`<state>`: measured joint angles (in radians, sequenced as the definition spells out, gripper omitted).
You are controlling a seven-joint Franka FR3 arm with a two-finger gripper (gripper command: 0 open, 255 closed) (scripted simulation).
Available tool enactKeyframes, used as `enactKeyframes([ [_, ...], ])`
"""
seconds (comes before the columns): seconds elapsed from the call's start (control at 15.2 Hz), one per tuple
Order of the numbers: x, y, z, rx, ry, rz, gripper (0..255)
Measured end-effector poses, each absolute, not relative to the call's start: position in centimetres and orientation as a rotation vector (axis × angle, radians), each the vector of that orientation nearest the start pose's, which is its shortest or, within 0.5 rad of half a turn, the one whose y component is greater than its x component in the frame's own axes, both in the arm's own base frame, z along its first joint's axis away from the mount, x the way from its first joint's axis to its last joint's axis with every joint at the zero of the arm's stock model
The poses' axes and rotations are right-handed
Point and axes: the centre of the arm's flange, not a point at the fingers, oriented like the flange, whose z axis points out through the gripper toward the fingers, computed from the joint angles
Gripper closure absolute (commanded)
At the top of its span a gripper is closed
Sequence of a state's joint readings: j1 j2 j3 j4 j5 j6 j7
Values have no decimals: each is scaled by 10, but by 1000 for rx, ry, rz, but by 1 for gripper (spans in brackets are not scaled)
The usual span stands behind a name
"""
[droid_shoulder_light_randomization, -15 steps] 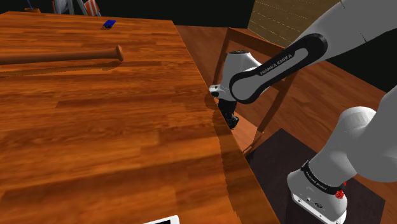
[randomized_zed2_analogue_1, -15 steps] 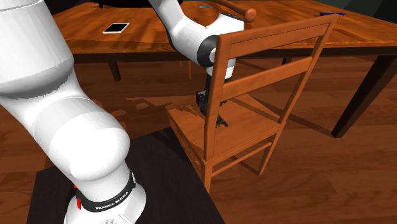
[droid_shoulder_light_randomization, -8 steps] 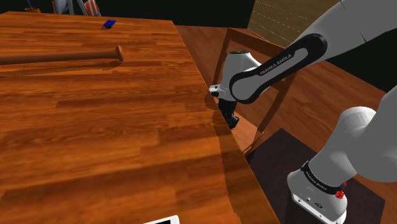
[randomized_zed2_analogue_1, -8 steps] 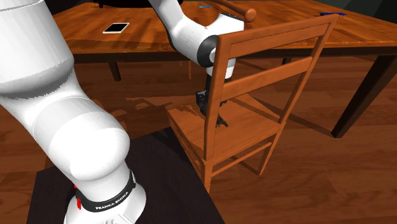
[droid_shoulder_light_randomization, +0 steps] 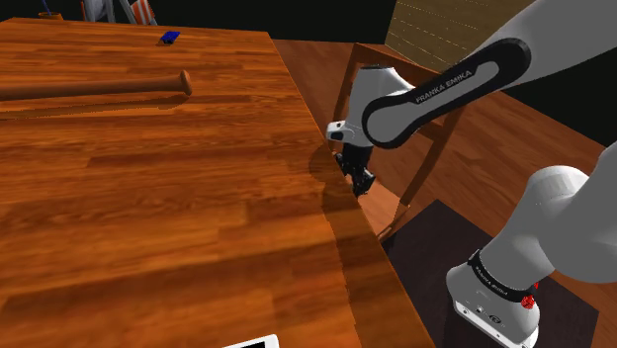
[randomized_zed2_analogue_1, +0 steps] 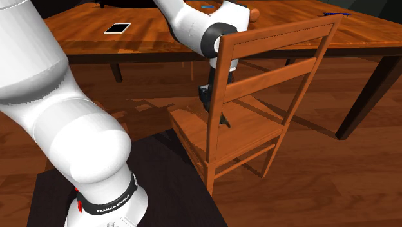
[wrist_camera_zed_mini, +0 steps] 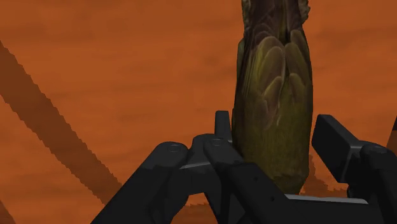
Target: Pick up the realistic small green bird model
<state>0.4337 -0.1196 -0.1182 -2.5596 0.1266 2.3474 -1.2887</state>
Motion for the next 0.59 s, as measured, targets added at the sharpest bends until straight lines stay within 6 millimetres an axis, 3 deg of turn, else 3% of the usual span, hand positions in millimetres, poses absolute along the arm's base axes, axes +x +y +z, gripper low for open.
enactKeyframes([
  [0.59, 410, 138, 347, -2189, -2065, 55, 255],
])
